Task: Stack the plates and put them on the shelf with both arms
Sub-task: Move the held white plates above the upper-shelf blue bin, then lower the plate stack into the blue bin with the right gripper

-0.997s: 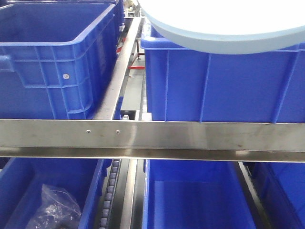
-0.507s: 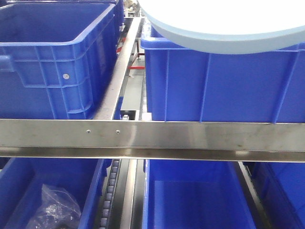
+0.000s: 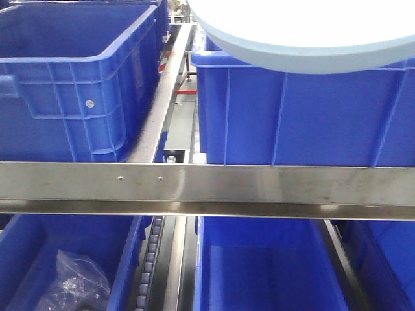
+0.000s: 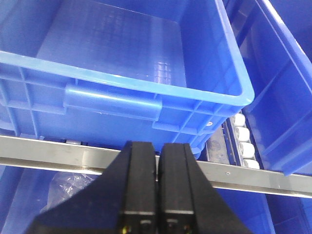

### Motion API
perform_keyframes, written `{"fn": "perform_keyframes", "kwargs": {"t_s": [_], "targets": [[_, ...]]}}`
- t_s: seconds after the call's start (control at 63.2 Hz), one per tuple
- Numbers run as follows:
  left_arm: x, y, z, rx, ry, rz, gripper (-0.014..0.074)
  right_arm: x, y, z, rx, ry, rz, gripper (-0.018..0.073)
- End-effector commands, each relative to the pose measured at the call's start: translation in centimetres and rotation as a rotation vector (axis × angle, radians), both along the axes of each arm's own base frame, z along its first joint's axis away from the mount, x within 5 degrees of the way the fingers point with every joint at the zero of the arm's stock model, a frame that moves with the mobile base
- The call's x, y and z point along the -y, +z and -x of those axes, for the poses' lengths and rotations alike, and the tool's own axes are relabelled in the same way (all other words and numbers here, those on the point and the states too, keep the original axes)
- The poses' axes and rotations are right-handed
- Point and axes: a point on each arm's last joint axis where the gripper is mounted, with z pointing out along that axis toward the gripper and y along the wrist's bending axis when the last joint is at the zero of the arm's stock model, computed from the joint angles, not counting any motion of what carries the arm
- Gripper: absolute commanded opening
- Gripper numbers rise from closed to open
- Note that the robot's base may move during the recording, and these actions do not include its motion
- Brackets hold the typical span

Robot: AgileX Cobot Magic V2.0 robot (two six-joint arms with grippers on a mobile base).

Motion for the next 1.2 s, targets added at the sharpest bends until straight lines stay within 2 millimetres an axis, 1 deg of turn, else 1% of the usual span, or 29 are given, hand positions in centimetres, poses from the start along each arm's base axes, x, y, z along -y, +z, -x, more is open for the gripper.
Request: {"fn": "perform_keyframes", "kwargs": {"t_s": [0.0,0.348,0.522,0.665,0.776,0.997,1.187], "targets": [[-0.1,1.6,-0.2,0.101,0.023,0.015,0.0090,0.0,2.0,0.0,0.124,-0.003,-0.051,0.0048],[-0.1,1.6,-0.2,0.101,0.023,0.015,0.0090,0.0,2.5,-0.4,0.188,-0.012,-0.075,0.0048],[-0.1,1.6,-0.2,0.101,0.023,0.015,0.0090,-0.3,3.2,-1.4,0.225,-0.020,-0.087,0.0048],[-0.1,1.6,-0.2,0.101,0.023,0.015,0.0090,-0.8,3.7,-3.2,0.221,-0.024,-0.076,0.0048],[-0.1,1.6,-0.2,0.101,0.023,0.015,0.0090,-0.5,4.2,-4.8,0.223,-0.061,-0.071,0.0048],[-0.1,1.6,-0.2,0.101,0.023,0.015,0.0090,1.8,4.9,-8.2,0.250,-0.183,-0.064,0.0048],[-0.1,1.6,-0.2,0.101,0.023,0.015,0.0090,3.5,4.7,-11.5,0.285,-0.266,-0.062,0.0048]]}}
